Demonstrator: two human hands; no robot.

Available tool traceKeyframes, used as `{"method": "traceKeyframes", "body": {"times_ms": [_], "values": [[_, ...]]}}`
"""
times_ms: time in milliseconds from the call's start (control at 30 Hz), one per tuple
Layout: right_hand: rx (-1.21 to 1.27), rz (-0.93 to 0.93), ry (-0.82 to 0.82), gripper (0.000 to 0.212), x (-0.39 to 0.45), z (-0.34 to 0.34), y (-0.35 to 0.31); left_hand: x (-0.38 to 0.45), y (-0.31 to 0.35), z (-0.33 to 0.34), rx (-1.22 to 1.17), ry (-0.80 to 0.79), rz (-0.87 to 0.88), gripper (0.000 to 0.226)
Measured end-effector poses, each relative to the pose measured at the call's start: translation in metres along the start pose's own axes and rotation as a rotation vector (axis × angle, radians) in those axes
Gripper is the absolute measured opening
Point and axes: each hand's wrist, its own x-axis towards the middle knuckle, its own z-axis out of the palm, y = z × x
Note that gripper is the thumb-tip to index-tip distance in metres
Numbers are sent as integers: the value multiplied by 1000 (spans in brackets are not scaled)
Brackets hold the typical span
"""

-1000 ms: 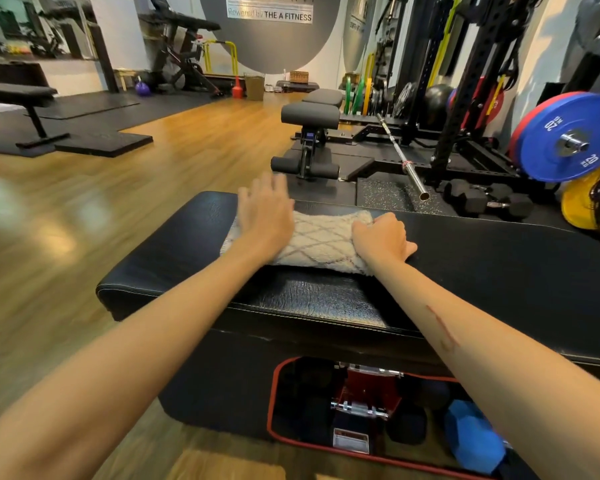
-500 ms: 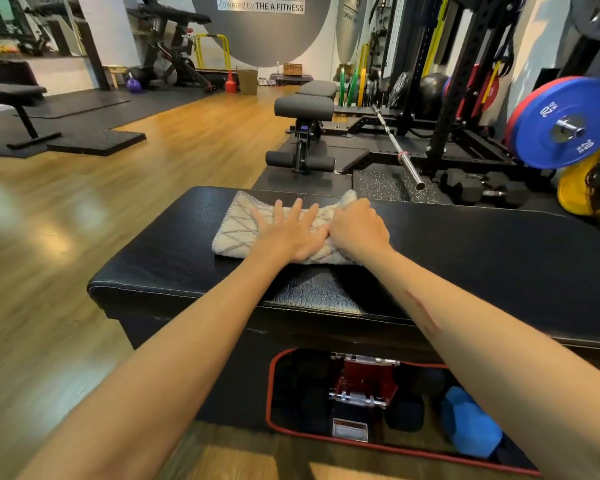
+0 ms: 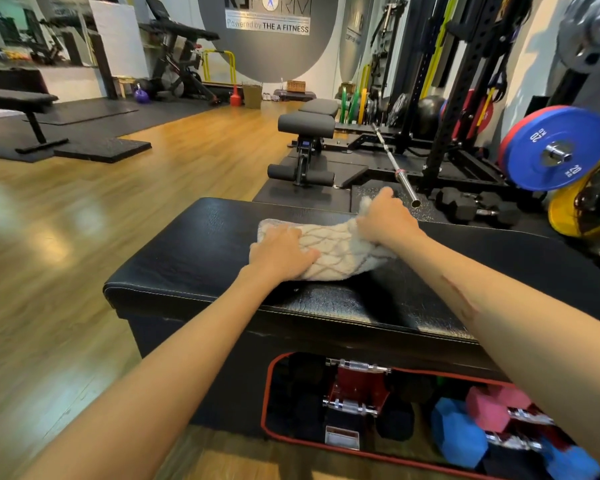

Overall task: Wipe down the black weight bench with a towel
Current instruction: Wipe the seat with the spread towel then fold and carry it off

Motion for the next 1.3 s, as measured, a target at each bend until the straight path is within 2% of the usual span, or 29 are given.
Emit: {"method": "traceKeyframes", "body": {"times_ms": [67, 167, 233, 300, 400, 500, 567, 633, 700, 767, 833, 900, 967, 1067, 1133, 1200, 1267, 1300], "values": [[20, -52, -54, 60, 1, -10, -27, 0, -5, -8, -195, 27, -5, 54], [81, -133, -186, 75, 1, -18, -70, 2, -12, -22, -545, 146, -84, 29], [120, -180, -267, 77, -4, -17, -92, 5, -21, -30, -730, 177, -174, 34], [168, -210, -318, 68, -14, -9, -105, 2, -28, -32, -897, 150, -268, 44], [321, -197, -336, 52, -24, 15, -112, 1, -35, -27, -1037, 93, -277, 60], [565, -98, -308, 44, -31, 33, -111, 2, -36, -30, -1165, 57, -290, 70], [664, -89, -289, 43, -34, 42, -104, 3, -37, -31, -1097, 64, -312, 54], [769, -90, -284, 59, -37, 52, -94, 3, -34, -31, -912, 125, -338, 33], [808, -110, -251, 60, -36, 57, -85, 7, -29, -28, -726, 180, -353, 37], [601, -274, -139, 46, -36, 61, -76, 13, -23, -27, -584, 198, -350, 43], [183, -479, -4, 42, -39, 64, -68, 18, -21, -24, -516, 197, -357, 45], [-42, -499, -74, 50, -39, 72, -60, 22, -23, -21, -501, 209, -352, 53], [-80, -428, -232, 55, -35, 82, -54, 25, -27, -17, -470, 211, -316, 54], [-98, -417, -234, 56, -36, 92, -52, 25, -29, -8, -367, 244, -241, 42], [-49, -418, -241, 56, -35, 91, -51, 22, -27, -4, -329, 292, -222, 40], [146, -424, -266, 57, -35, 84, -47, 17, -25, -8, -316, 296, -260, 50], [425, -315, -192, 59, -39, 74, -39, 11, -21, -18, -259, 273, -335, 60], [489, -228, -131, 60, -41, 70, -33, 7, -19, -22, -269, 254, -386, 63]]}}
